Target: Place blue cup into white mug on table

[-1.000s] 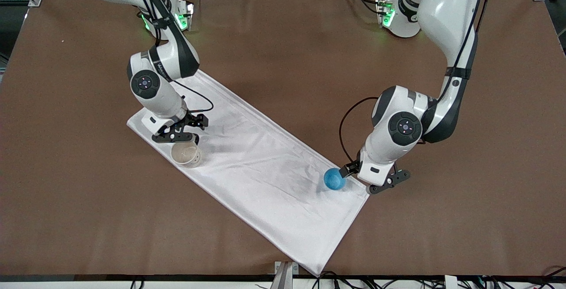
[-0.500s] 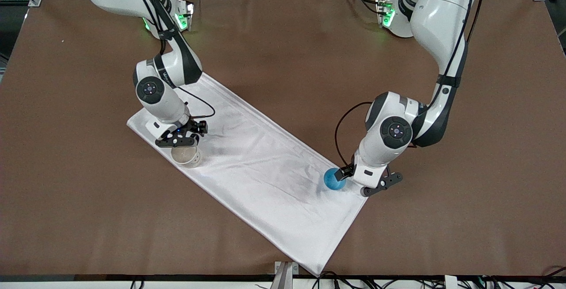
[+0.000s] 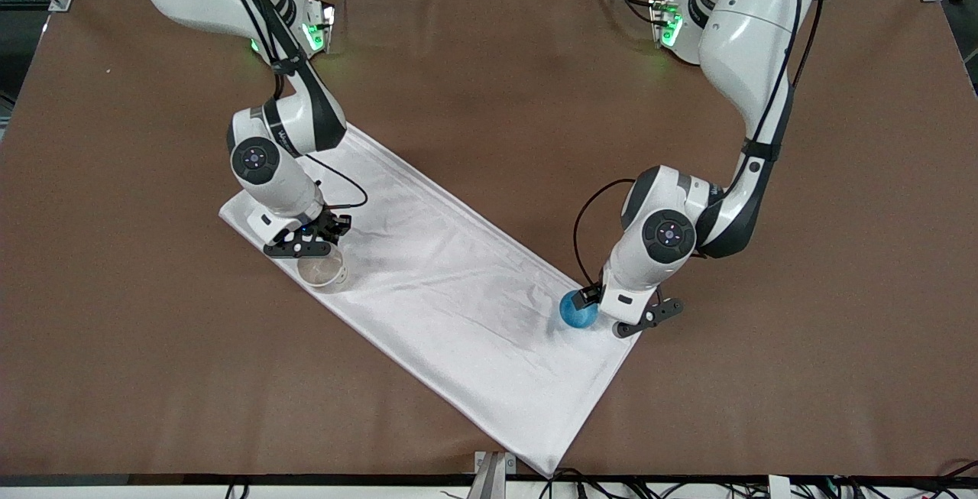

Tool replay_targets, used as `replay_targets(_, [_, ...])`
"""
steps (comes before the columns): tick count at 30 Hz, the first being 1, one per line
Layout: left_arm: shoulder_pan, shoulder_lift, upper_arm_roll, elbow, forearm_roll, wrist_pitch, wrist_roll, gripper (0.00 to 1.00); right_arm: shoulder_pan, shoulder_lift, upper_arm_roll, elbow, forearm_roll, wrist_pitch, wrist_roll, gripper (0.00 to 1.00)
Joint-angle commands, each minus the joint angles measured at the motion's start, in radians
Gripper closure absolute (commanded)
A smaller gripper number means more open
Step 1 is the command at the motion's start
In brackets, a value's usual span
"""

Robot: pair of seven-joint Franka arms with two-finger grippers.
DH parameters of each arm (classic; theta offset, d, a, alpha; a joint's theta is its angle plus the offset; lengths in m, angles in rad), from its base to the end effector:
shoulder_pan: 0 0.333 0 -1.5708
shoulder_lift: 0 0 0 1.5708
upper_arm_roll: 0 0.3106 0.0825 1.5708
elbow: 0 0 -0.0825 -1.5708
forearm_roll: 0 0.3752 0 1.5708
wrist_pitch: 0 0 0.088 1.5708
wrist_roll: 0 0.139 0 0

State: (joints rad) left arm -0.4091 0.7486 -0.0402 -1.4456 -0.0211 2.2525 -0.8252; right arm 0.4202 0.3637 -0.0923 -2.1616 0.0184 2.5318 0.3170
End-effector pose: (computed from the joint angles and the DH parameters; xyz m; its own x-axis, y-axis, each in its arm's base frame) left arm 0.6506 -0.3098 0.2191 0.9208 0.3899 0.0068 0.3884 -0.9186 0.0729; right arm 0.5313 0.1798 0.1979 0.9999 0.0021 0.0148 0.0019 -0.9998 0.0184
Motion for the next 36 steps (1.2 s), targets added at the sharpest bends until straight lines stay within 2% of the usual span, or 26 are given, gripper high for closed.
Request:
replay_targets(1, [-0.016,0.024,0.008,0.024,0.020,0.018,-0.025,0.00,-0.004,-0.018,0.006,0.026,-0.012,-0.031,0.022,1.00])
replay_targets(3, [-0.017,0.026,0.008,0.024,0.020,0.018,-0.028,0.00,0.000,-0.023,0.008,0.046,-0.006,-0.059,0.024,1.00])
replay_targets(4, [-0.017,0.028,0.008,0.024,0.018,0.018,-0.029,0.02,0.002,-0.025,0.008,0.061,-0.002,-0.082,0.028,1.00])
replay_targets(5, [-0.017,0.028,0.008,0.024,0.018,0.018,-0.035,0.10,0.003,-0.025,0.009,0.075,0.000,-0.100,0.039,1.00])
replay_targets(8, [-0.017,0.031,0.008,0.025,0.017,0.019,-0.110,0.43,0.035,-0.025,0.011,0.127,-0.002,-0.169,0.102,1.00])
replay_targets(11, [-0.033,0.034,0.008,0.024,0.020,0.050,-0.212,0.83,0.080,-0.019,0.011,0.175,0.000,-0.212,0.171,1.00])
replay_targets(12, [-0.037,0.038,0.010,0.024,0.021,0.064,-0.242,0.94,0.094,-0.019,0.011,0.189,0.000,-0.222,0.192,1.00])
replay_targets(13, [-0.040,0.041,0.010,0.024,0.021,0.074,-0.264,1.00,0.104,-0.017,0.013,0.198,0.000,-0.225,0.209,1.00])
replay_targets(16, [-0.043,0.046,0.011,0.024,0.021,0.088,-0.310,1.00,0.159,-0.015,0.020,0.220,0.002,-0.231,0.284,1.00])
replay_targets(27, [-0.042,0.029,0.011,0.021,0.049,0.079,-0.293,1.00,0.397,0.044,0.023,0.313,0.000,-0.231,0.575,1.00])
replay_targets(36, [-0.039,-0.044,0.003,0.014,0.107,-0.128,-0.236,1.00,0.569,0.198,0.023,0.469,0.002,-0.228,0.789,1.00])
